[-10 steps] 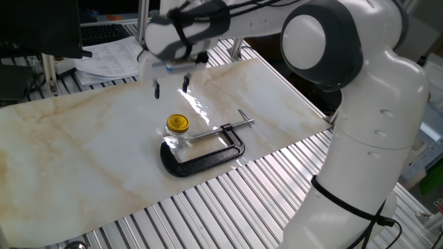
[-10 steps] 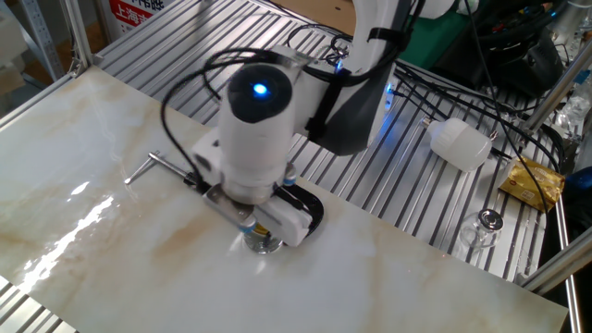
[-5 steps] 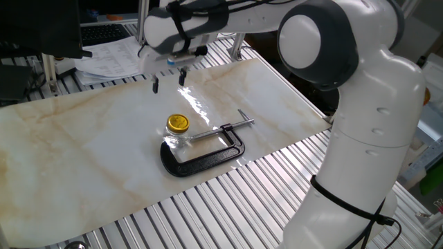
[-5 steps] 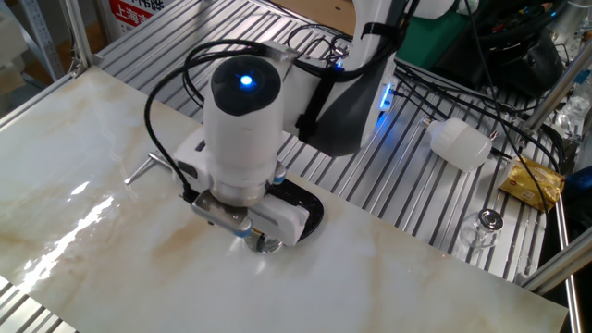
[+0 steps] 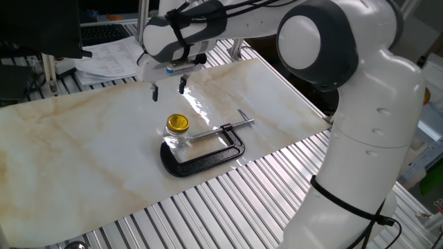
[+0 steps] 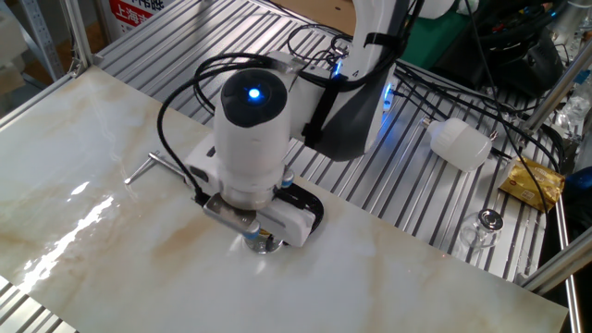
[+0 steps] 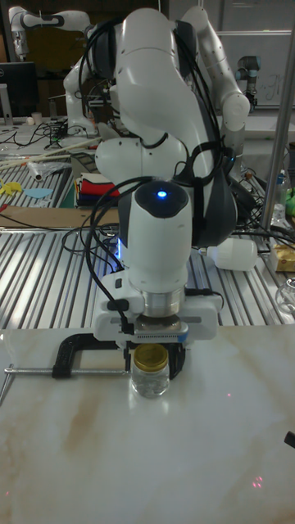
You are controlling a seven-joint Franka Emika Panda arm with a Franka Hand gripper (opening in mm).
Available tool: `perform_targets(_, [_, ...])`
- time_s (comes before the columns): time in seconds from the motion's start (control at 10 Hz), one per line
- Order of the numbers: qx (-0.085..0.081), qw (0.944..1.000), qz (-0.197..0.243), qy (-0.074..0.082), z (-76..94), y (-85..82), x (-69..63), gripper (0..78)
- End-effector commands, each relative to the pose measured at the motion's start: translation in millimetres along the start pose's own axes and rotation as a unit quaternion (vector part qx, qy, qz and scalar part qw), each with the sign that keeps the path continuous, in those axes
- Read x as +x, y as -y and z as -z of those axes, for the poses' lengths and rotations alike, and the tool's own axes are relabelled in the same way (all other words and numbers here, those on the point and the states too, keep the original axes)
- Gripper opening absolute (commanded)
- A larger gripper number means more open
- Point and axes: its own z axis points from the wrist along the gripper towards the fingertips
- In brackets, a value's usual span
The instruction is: Screw the lid onto the jar
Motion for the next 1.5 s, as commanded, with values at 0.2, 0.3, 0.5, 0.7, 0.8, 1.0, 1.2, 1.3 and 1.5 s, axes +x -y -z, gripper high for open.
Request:
perform_targets(0.2, [-0.004, 1.0000, -0.001, 0.006, -7.7, 6.0, 21.3, 77.4])
perform_targets(0.3, [-0.009, 0.9999, -0.005, 0.013, -18.7, 4.6, 29.4, 77.4])
perform_targets(0.5, [-0.013, 0.9998, -0.007, 0.013, -23.5, 1.9, 34.3, 77.4])
perform_targets(0.7, [-0.010, 0.9999, -0.005, 0.012, -24.7, 1.1, 36.9, 77.4])
perform_targets(0.8, [-0.010, 0.9999, -0.005, 0.012, -26.4, 0.5, 41.8, 77.4])
perform_targets(1.0, [-0.010, 0.9999, -0.002, 0.013, -31.9, -2.5, 51.2, 77.4])
perform_targets(1.2, [-0.009, 0.9999, 0.003, 0.012, -37.0, -5.4, 58.2, 77.4])
perform_targets(1.3, [-0.008, 0.9999, 0.006, 0.013, -38.1, -5.9, 59.9, 77.4])
perform_targets(1.5, [-0.005, 0.9999, 0.010, 0.012, -38.5, -4.6, 62.3, 77.4])
